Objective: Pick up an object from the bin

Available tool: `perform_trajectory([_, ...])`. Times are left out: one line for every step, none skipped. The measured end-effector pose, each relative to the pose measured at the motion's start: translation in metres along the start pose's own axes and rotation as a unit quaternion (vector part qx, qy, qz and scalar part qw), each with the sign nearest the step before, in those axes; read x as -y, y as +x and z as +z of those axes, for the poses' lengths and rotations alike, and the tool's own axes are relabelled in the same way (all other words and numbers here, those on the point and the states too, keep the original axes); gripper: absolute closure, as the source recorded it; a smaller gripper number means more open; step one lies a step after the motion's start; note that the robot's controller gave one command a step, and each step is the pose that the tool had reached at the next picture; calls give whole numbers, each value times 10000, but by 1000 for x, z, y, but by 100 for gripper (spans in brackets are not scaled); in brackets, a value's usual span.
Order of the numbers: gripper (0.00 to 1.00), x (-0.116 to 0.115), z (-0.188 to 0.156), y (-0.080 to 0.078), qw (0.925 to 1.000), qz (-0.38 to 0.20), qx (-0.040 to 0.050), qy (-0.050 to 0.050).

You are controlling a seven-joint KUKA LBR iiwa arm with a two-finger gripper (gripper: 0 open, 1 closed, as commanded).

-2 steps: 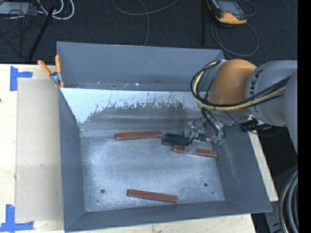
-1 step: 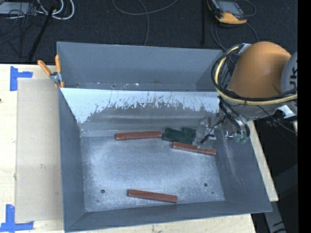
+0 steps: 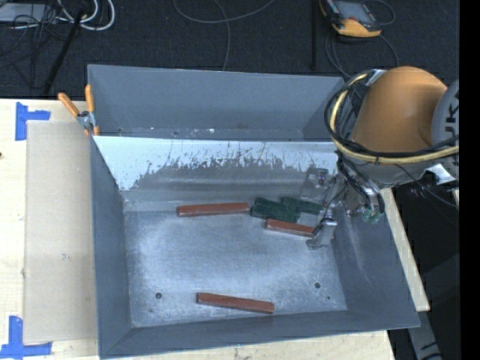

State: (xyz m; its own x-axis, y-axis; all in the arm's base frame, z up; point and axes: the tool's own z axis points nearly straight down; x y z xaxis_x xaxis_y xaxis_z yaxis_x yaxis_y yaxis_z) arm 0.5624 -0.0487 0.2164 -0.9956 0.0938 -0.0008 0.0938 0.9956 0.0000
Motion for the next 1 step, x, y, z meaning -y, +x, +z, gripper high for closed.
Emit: perform_trajectory([0,-9,150,-50,9974,-719,21,-2])
